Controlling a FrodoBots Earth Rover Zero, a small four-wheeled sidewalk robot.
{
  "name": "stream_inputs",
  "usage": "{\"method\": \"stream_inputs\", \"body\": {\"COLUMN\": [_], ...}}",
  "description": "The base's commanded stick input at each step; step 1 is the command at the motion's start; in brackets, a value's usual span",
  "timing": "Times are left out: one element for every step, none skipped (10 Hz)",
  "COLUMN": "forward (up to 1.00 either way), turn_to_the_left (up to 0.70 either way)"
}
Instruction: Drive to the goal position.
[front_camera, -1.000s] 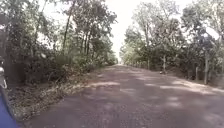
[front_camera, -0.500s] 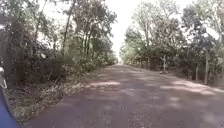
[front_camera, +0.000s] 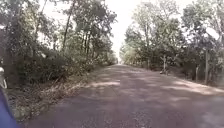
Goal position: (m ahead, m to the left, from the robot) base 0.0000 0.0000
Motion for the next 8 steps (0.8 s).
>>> {"method": "stream_inputs", "body": {"forward": [0.06, 0.05, 0.05, 0.06, 0.06, 0.05, 0.05, 0.05], "turn_to_the_left": [-0.03, -0.03, -0.03, -0.03, -0.03, -0.03, -0.03, -0.03]}}
